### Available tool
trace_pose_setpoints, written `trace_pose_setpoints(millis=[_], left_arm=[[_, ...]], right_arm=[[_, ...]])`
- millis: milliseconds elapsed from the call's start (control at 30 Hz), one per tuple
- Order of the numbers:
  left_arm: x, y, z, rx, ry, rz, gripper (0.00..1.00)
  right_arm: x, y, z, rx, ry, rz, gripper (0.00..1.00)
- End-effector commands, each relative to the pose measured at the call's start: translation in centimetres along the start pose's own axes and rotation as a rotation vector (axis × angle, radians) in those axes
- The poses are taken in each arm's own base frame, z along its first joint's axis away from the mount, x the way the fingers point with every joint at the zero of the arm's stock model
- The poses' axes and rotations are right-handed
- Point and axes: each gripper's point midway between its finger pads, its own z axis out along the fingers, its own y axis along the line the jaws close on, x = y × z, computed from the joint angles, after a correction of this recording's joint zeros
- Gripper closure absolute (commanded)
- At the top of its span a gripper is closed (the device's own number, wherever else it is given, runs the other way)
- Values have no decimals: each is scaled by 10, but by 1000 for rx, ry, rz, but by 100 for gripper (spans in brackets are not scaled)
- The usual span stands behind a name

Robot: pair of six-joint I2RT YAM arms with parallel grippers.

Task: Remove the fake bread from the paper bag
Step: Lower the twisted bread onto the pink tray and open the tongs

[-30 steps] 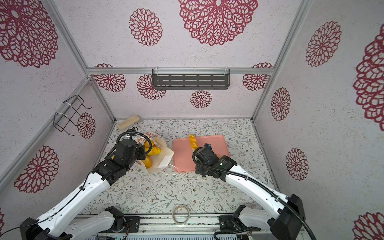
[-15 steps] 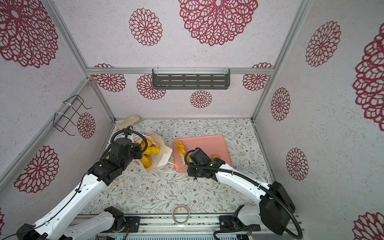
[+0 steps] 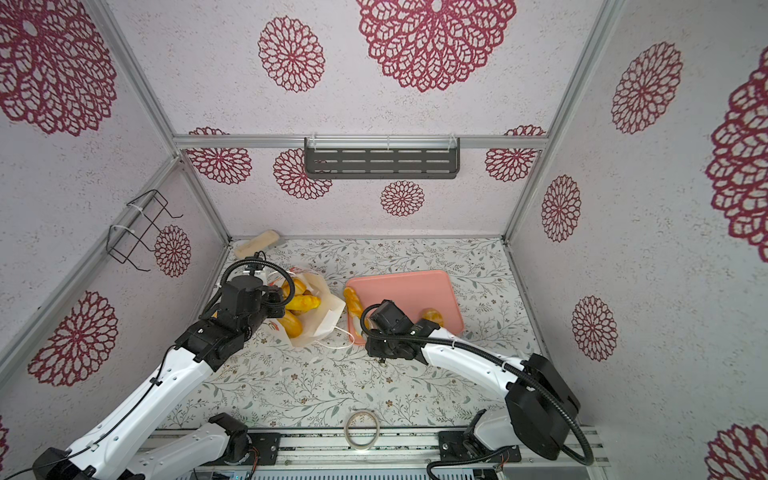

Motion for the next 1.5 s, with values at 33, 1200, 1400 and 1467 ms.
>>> trace_pose_setpoints(millis=[33,1200,1400,1467], left_arm=[[-22,-1,-8,20,-78,-46,100],[-12,-5,-4,41,-56,-26,100],[-6,-13,-3,90,-39,12,100],[-4,-14,-3,100,-33,12,100]], right_arm=[[-16,12,-14,-35,-76,11,72],[-28,12,-47,-68,-141,14,48],[-24,17,-90,-101,-156,-74,52],[-19,16,-100,-102,-143,-91,53]])
